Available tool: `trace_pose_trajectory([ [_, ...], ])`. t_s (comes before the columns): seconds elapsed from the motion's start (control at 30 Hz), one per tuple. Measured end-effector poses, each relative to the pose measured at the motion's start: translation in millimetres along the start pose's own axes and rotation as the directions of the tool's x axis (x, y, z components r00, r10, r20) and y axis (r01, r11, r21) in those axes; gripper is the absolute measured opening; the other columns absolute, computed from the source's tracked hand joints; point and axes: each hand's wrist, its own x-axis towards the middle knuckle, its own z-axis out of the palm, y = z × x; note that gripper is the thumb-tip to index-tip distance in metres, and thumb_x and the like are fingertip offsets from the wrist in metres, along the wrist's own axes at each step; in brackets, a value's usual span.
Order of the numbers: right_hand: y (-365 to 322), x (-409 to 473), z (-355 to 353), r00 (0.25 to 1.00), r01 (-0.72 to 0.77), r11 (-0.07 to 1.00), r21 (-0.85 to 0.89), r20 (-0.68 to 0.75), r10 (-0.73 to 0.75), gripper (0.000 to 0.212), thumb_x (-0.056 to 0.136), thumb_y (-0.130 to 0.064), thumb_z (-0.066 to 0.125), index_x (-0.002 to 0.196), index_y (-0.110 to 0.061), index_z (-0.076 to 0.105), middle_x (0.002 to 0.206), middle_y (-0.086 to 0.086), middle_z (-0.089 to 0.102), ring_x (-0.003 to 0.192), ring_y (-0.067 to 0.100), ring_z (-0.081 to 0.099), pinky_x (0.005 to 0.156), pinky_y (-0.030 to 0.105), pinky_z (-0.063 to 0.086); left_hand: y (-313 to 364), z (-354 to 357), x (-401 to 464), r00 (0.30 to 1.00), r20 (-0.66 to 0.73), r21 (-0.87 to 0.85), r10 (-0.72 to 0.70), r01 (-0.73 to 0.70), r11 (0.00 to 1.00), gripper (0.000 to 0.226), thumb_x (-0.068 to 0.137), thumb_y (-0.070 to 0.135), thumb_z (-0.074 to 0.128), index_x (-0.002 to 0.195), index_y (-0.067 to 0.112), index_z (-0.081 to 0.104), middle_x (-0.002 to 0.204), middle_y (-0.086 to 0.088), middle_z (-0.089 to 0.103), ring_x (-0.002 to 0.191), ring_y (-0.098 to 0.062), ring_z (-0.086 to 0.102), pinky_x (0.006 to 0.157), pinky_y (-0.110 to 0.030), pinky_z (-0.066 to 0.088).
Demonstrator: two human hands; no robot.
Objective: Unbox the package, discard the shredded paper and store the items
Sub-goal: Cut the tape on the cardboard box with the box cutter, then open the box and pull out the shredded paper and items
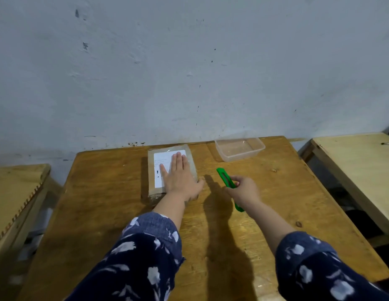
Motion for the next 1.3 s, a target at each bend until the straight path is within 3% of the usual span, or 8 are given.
trace_pose_trajectory([
  [0.13, -10, 29, 32, 0.995, 0.011, 0.993, -0.117, -0.095, -0.023, 0.045, 0.085, -0.025, 0.067, 0.128, -0.016, 0.058, 0.115, 0.007, 0.067, 0.096, 0.022, 0.066, 0.071, 0.031, 0.053, -12, 2, 0, 0.998, -0.026, 0.037, 0.061, -0.06, 0.997, 0.086, 0.09, 0.062, 0.03, 0.153, 0.014, -0.004, 0.161, -0.004, -0.013, 0.148, -0.019, -0.014, 0.118, -0.053, -0.004],
  [0.4, -45, 95, 92, 0.994, 0.09, 0.977, -0.192, -0.041, -0.1, 0.047, 0.084, -0.033, 0.067, 0.124, -0.009, 0.057, 0.135, 0.013, 0.051, 0.107, 0.028, 0.061, 0.09, 0.042, 0.054, -56, 2, 5, 0.978, -0.042, 0.085, 0.203, -0.199, 0.976, 0.083, 0.089, 0.06, 0.03, 0.153, 0.019, -0.005, 0.161, 0.003, -0.015, 0.146, -0.011, -0.017, 0.119, -0.049, -0.005],
  [0.5, -57, 111, 102, 0.992, 0.119, 0.966, -0.231, -0.021, -0.128, 0.044, 0.084, -0.034, 0.067, 0.118, -0.008, 0.06, 0.124, 0.012, 0.057, 0.099, 0.028, 0.062, 0.086, 0.043, 0.055, -65, 2, 9, 0.973, -0.049, 0.096, 0.226, -0.221, 0.971, 0.083, 0.087, 0.061, 0.029, 0.153, 0.021, -0.003, 0.161, 0.005, -0.014, 0.146, -0.009, -0.016, 0.119, -0.048, -0.006],
  [0.67, -74, 117, 100, 0.969, 0.157, 0.936, -0.314, -0.133, -0.207, 0.031, 0.095, -0.024, 0.047, 0.116, -0.006, 0.06, 0.125, 0.014, 0.056, 0.109, 0.032, 0.056, 0.091, 0.042, 0.05, -66, 3, 9, 0.97, -0.062, 0.089, 0.234, -0.228, 0.97, 0.084, 0.085, 0.061, 0.027, 0.153, 0.02, -0.001, 0.161, 0.004, -0.012, 0.147, -0.01, -0.015, 0.119, -0.049, -0.004],
  [0.8, -102, 106, 90, 0.934, 0.351, 0.936, -0.019, -0.061, -0.351, 0.034, 0.099, -0.02, 0.04, 0.125, -0.01, 0.06, 0.128, 0.011, 0.061, 0.119, 0.028, 0.056, 0.096, 0.032, 0.043, -65, 2, 9, 0.973, -0.044, 0.087, 0.227, -0.223, 0.971, 0.084, 0.086, 0.062, 0.028, 0.154, 0.02, 0.0, 0.161, 0.004, -0.012, 0.146, -0.01, -0.015, 0.119, -0.05, -0.005],
  [0.93, -102, 94, 93, 0.931, 0.342, 0.935, 0.089, 0.104, -0.351, 0.031, 0.097, -0.02, 0.048, 0.124, -0.015, 0.062, 0.131, 0.004, 0.06, 0.123, 0.02, 0.052, 0.091, 0.021, 0.036, -68, -4, 6, 0.97, 0.005, 0.101, 0.244, -0.243, 0.965, 0.084, 0.088, 0.06, 0.031, 0.153, 0.02, -0.003, 0.161, 0.004, -0.013, 0.146, -0.01, -0.016, 0.118, -0.05, -0.009],
  [1.1, -80, 72, 87, 0.937, 0.327, 0.939, 0.102, 0.095, -0.337, 0.031, 0.096, -0.02, 0.052, 0.125, -0.016, 0.062, 0.132, 0.003, 0.059, 0.125, 0.022, 0.051, 0.099, 0.028, 0.04, -85, -15, -17, 0.959, 0.059, 0.204, 0.277, -0.283, 0.937, 0.08, 0.091, 0.058, 0.028, 0.153, 0.02, -0.005, 0.161, 0.004, -0.013, 0.147, -0.011, -0.014, 0.117, -0.054, -0.008],
  [1.3, -36, 7, 78, 0.927, 0.354, 0.925, 0.141, 0.08, -0.367, 0.035, 0.093, -0.024, 0.057, 0.127, -0.017, 0.06, 0.13, 0.005, 0.061, 0.119, 0.022, 0.056, 0.1, 0.036, 0.047, -102, -13, -86, 0.991, 0.023, 0.176, 0.132, -0.134, 0.975, 0.07, 0.097, 0.055, 0.023, 0.153, 0.022, -0.004, 0.161, 0.004, -0.009, 0.147, -0.012, -0.013, 0.119, -0.053, 0.0],
])
